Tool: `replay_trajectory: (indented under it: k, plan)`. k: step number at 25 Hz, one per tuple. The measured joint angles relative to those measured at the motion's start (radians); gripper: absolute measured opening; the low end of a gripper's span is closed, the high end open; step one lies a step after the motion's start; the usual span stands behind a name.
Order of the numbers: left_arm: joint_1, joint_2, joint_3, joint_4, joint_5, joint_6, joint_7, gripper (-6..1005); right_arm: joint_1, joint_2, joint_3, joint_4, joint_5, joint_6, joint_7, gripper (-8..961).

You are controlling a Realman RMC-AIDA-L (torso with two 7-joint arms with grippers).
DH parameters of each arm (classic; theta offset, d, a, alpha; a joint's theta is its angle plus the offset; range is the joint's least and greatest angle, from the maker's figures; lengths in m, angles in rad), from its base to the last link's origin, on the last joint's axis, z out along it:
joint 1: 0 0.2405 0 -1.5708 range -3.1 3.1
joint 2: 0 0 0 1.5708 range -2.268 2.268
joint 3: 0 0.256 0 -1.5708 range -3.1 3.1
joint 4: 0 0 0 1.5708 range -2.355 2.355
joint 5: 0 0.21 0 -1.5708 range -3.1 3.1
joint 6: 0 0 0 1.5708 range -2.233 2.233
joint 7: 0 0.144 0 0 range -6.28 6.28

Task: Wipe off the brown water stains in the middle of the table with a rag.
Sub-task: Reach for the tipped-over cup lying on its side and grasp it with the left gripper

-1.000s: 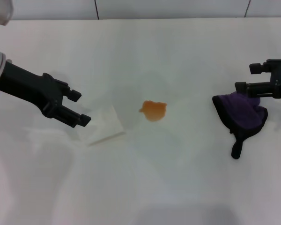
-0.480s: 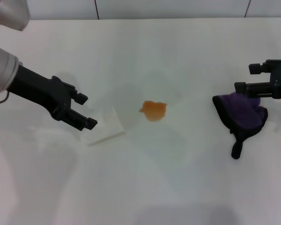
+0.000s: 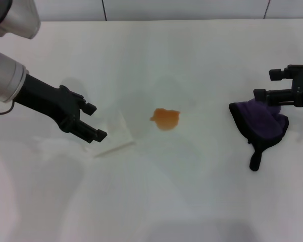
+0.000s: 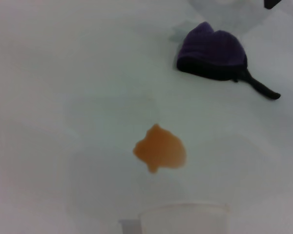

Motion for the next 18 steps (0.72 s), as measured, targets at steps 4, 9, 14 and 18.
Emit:
replay_trajectory:
  k: [4,9,14,18]
  plan:
    - [-0.004,0.001,0.0,-0.001,0.019,-0.006,-0.009,874,0.0,0.0,0.0,0.0,0.0,0.0,0.0,770]
    - [-0.004,0.008,0.0,0.001,0.021,-0.014,-0.018,874,-0.006,0.0,0.002,0.0,0.0,0.0,-0.001,770]
    - [-0.013,0.003,0.0,0.007,0.038,-0.034,-0.019,874,-0.01,0.0,0.001,0.001,0.0,0.0,-0.002,770]
    - [-0.021,0.001,0.0,0.024,0.043,-0.041,-0.02,874,-0.01,0.0,0.001,0.001,0.0,0.0,-0.002,771]
